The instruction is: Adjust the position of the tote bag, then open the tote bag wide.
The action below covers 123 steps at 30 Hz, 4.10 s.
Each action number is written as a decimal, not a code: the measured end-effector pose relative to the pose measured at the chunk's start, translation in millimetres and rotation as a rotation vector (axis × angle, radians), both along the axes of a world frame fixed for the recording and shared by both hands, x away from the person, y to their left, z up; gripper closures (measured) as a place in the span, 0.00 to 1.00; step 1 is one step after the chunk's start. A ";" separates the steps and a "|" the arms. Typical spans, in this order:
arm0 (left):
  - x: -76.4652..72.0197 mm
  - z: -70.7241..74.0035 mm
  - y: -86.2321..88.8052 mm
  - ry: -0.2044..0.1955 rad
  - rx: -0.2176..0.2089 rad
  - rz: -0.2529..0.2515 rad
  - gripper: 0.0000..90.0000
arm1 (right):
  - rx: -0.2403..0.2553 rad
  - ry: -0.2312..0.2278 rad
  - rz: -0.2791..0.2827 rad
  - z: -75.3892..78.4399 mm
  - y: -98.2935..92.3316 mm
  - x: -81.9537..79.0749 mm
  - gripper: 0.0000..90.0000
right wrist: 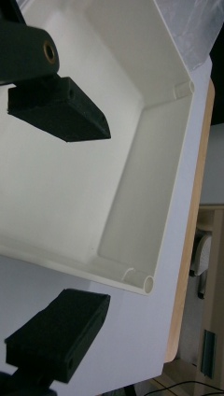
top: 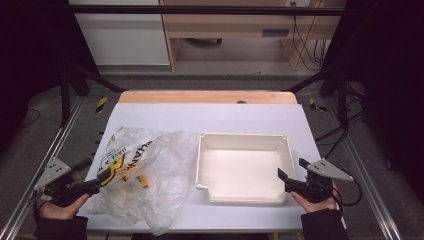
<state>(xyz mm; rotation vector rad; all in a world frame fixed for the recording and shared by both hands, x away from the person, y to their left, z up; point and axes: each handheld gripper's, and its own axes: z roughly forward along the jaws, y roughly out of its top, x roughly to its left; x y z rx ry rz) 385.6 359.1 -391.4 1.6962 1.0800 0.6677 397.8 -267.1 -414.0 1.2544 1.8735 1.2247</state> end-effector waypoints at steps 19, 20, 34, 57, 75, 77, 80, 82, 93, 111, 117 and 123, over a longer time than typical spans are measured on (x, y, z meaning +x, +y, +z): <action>-6.4 13.4 -3.4 -0.015 -0.020 -0.004 0.30 | 0.015 0.020 0.019 3.4 8.4 -2.1 0.26; -7.2 15.3 -4.7 -0.020 -0.022 -0.005 0.30 | 0.010 0.014 0.016 4.0 8.4 -2.5 0.26; -11.5 26.6 -17.3 -0.045 -0.045 -0.039 0.28 | 0.003 0.019 0.021 4.0 14.4 -1.0 0.26; -28.8 39.2 -44.6 -0.056 -0.028 -0.118 0.23 | 0.002 0.022 0.029 3.8 16.7 -1.2 0.26; -35.6 38.9 -58.0 -0.043 -0.006 -0.150 0.19 | 0.004 0.023 0.045 5.6 19.4 -2.5 0.29; -35.6 38.3 -60.7 -0.040 0.000 -0.158 0.19 | 0.003 0.021 0.053 6.0 20.2 -2.8 0.30; -35.0 37.2 -66.0 -0.032 0.007 -0.170 0.19 | 0.003 0.027 0.059 5.6 22.0 -2.7 0.30; -34.5 35.9 -70.2 -0.026 0.010 -0.174 0.20 | 0.003 0.028 0.065 5.9 23.4 -2.8 0.31; -29.0 30.4 -82.0 -0.002 0.035 -0.192 0.23 | -0.001 0.030 0.100 6.3 33.0 -3.0 0.34; -12.6 24.7 -93.9 0.043 0.068 -0.201 0.43 | -0.014 0.024 0.220 8.6 74.3 -6.0 0.45; -10.3 25.4 -95.1 0.051 0.079 -0.200 0.54 | -0.023 0.031 0.255 8.1 89.2 -6.9 0.49; -8.5 23.9 -96.3 0.067 0.100 -0.213 0.68 | -0.019 0.037 0.283 8.5 99.4 -7.2 0.53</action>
